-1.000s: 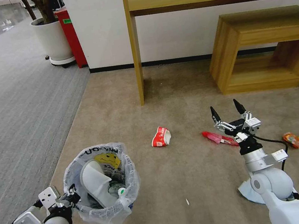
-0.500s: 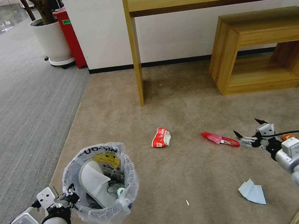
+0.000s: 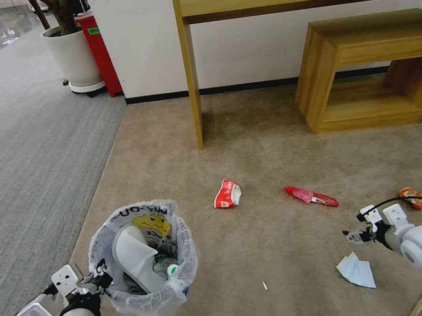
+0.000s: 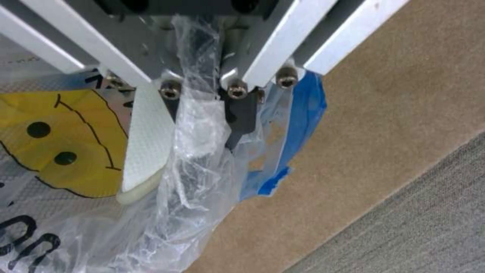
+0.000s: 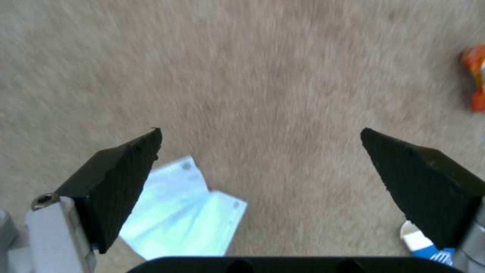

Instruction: Pick up the trash bin and place the garbage on the floor into it.

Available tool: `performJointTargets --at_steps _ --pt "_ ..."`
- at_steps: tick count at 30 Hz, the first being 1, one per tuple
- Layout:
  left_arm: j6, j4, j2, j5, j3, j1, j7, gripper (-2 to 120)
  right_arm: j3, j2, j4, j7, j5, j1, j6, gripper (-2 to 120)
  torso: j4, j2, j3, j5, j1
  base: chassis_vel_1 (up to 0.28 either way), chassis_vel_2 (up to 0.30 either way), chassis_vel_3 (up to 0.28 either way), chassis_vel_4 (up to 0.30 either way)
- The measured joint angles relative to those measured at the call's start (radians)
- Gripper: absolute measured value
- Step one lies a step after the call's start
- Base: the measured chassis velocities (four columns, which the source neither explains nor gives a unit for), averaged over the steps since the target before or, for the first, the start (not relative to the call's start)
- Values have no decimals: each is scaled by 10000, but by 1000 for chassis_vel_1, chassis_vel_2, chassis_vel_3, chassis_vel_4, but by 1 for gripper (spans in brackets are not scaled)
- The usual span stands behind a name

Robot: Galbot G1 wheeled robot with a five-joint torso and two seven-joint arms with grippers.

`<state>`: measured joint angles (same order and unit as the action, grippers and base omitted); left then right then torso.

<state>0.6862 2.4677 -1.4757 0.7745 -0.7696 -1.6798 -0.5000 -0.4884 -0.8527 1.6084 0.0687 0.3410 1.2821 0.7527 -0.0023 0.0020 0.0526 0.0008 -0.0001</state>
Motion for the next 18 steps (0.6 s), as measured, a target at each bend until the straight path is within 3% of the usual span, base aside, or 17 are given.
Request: performJointTargets --at_steps 12,18 --pt "-11 -69 60 -29 49 64 -26 1 687 -634 -1609 112 10 -482 -84 100 -3 0 1 -1 0 0 0 0 0" --pt "-11 -122 58 -71 62 79 -27 1 773 -786 -1845 98 97 -648 -102 100 0 0 0 -1 0 0 0 0 0"
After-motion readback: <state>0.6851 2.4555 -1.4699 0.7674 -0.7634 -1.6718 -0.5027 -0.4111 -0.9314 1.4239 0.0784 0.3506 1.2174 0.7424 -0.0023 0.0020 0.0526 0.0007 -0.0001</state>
